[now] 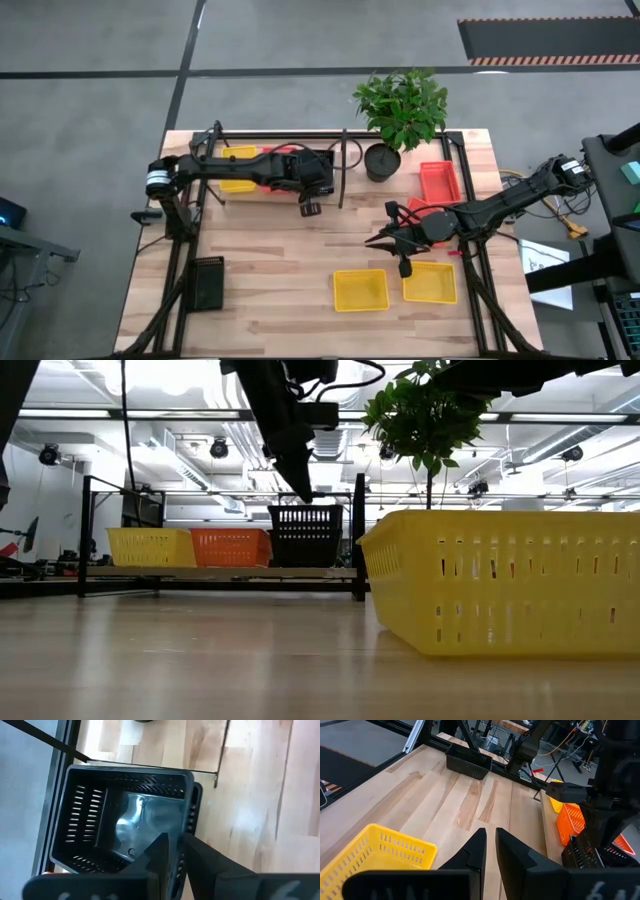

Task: Stack baskets on shelf by color
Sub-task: Stack the right black basket on the black basket on the shelf

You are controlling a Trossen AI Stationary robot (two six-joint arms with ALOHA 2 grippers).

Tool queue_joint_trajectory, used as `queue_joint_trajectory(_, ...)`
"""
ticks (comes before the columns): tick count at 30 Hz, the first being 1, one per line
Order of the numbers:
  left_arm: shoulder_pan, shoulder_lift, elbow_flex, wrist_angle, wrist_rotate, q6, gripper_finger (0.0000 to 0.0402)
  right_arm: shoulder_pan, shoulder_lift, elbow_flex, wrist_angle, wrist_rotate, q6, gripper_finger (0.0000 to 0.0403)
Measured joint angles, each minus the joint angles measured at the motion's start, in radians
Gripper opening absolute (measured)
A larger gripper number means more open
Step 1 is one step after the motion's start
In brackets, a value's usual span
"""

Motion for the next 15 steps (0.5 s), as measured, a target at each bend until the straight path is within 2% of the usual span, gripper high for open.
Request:
queue_joint_trajectory(8,-0.014,-0.005,0.000,0.006,-0.016,-0.003,0.0042,0.000,0.000,0.000,-0.001,0.000,-0.003,0.0034)
queue_joint_trajectory(15,-0.012,-0.003,-0.039,0.097,-0.040,-0.003,0.0042,0.000,0.000,0.000,-0.002,0.000,-0.003,0.0034)
